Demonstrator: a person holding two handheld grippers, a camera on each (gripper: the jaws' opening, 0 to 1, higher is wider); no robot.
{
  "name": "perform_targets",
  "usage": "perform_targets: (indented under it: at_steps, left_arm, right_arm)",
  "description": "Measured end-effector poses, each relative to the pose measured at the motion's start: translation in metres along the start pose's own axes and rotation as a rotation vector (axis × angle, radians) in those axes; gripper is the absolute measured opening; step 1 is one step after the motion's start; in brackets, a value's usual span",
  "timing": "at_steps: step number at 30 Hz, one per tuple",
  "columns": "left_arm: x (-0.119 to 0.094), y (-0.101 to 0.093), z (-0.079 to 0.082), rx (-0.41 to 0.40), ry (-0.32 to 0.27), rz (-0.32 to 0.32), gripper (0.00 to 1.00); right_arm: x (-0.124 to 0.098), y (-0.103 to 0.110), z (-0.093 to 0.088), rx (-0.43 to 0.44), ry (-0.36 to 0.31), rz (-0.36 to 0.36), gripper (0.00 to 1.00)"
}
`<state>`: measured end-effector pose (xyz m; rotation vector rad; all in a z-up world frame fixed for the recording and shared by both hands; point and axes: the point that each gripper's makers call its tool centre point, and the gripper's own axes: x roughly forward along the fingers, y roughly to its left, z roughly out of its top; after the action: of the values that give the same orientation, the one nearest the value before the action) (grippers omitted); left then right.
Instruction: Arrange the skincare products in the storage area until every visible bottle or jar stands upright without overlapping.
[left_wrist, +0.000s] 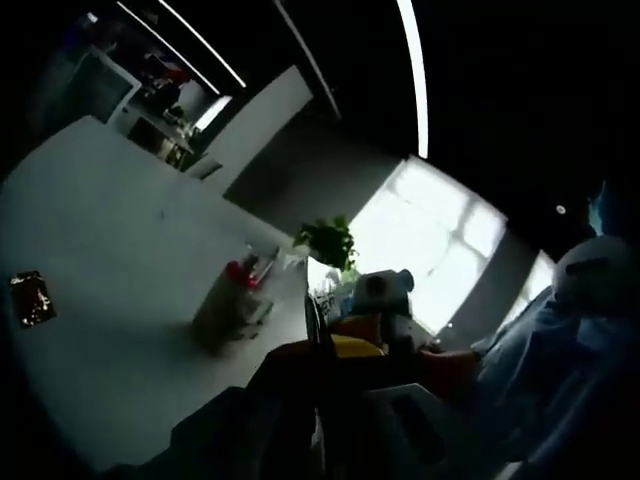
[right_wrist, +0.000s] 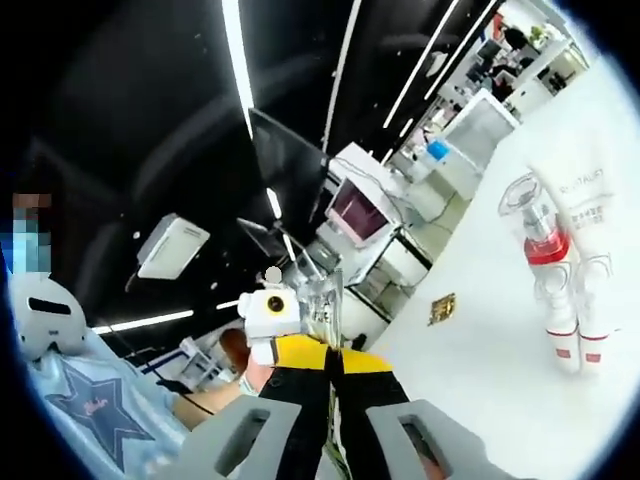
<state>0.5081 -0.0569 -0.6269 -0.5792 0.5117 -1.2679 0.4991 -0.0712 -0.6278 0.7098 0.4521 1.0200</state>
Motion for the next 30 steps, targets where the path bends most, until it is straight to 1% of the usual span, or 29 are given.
perform_targets:
  at_steps: [2,3,4,7,9,10,11,12,13,14,15,16,17,18,20,21,23,25,27,30]
  left_arm:
    - [-0.002,0.001,0.001,-0.008,-0.002,0.005,0.01]
    - [-0.004,0.002,0.008,-0.022,-0.043,0.003,0.02]
    - [-0.005,0.002,0.009,-0.032,-0.051,0.003,0.01]
    - [-0.005,0.001,0.008,-0.043,-0.038,0.001,0.01]
    - [-0.004,-0.002,0.008,-0.021,-0.04,-0.009,0.0]
    - [-0.003,-0.004,0.009,-0.017,-0.048,-0.016,0.0]
    - [-0.002,-0.004,0.009,-0.014,-0.052,-0.016,0.0]
    - [-0.002,-0.005,0.008,-0.003,-0.052,-0.015,0.0]
    - [-0.001,-0.005,0.007,0.001,-0.043,-0.017,0.0]
    - [0.0,-0.005,0.004,0.001,-0.023,-0.021,0.0]
    - [0.002,-0.005,0.002,0.005,-0.014,-0.016,0.0]
    - [0.002,-0.003,0.001,0.002,-0.012,-0.01,0.0]
    - [0.001,-0.003,-0.002,-0.041,0.012,-0.012,0.0]
    - [0.0,-0.004,-0.002,-0.055,0.023,-0.025,0.0]
    - [-0.001,0.0,0.0,-0.05,0.011,-0.017,0.01]
    - [-0.003,0.005,0.003,-0.028,-0.008,0.015,0.01]
    - [-0.005,0.008,0.005,-0.014,-0.022,0.034,0.03]
    - [-0.005,0.006,0.006,-0.045,-0.021,0.016,0.01]
    - [-0.005,0.007,0.006,-0.054,-0.018,0.017,0.0]
    - [-0.004,0.008,0.004,-0.016,-0.009,0.044,0.0]
  right_arm:
    - [0.0,0.0,-0.001,0.007,0.007,0.004,0.0]
    - [-0.001,-0.001,-0.001,0.009,0.012,0.004,0.0]
    - [-0.001,-0.001,-0.002,0.008,0.013,0.003,0.0]
    - [-0.001,0.0,-0.003,0.03,0.021,0.006,0.0]
    - [-0.003,0.0,-0.001,0.078,0.026,0.027,0.0]
    - [-0.004,0.001,0.0,0.085,0.021,0.037,0.0]
    - [-0.004,0.0,0.001,0.085,0.009,0.037,0.0]
    - [-0.004,0.0,0.006,0.061,-0.025,0.032,0.0]
    - [-0.003,-0.002,0.011,0.041,-0.063,0.018,0.0]
    - [-0.003,-0.003,0.014,0.02,-0.086,0.006,0.0]
    - [-0.003,-0.003,0.012,0.014,-0.083,-0.001,0.0]
    - [-0.003,-0.002,0.008,0.021,-0.051,0.0,0.0]
    - [-0.003,-0.002,0.007,0.043,-0.035,0.003,0.0]
    - [-0.004,-0.001,0.004,0.069,-0.011,0.022,0.0]
    - [-0.004,-0.004,0.005,0.064,-0.019,0.005,0.0]
    - [-0.004,-0.006,0.005,0.048,-0.022,-0.01,0.0]
    - [-0.004,-0.008,0.005,0.039,-0.015,-0.022,0.0]
    - [-0.005,-0.009,0.005,0.052,-0.01,-0.024,0.0]
    - [-0.005,-0.01,0.004,0.055,-0.006,-0.028,0.0]
    - [-0.005,-0.014,0.003,0.035,0.004,-0.055,0.0]
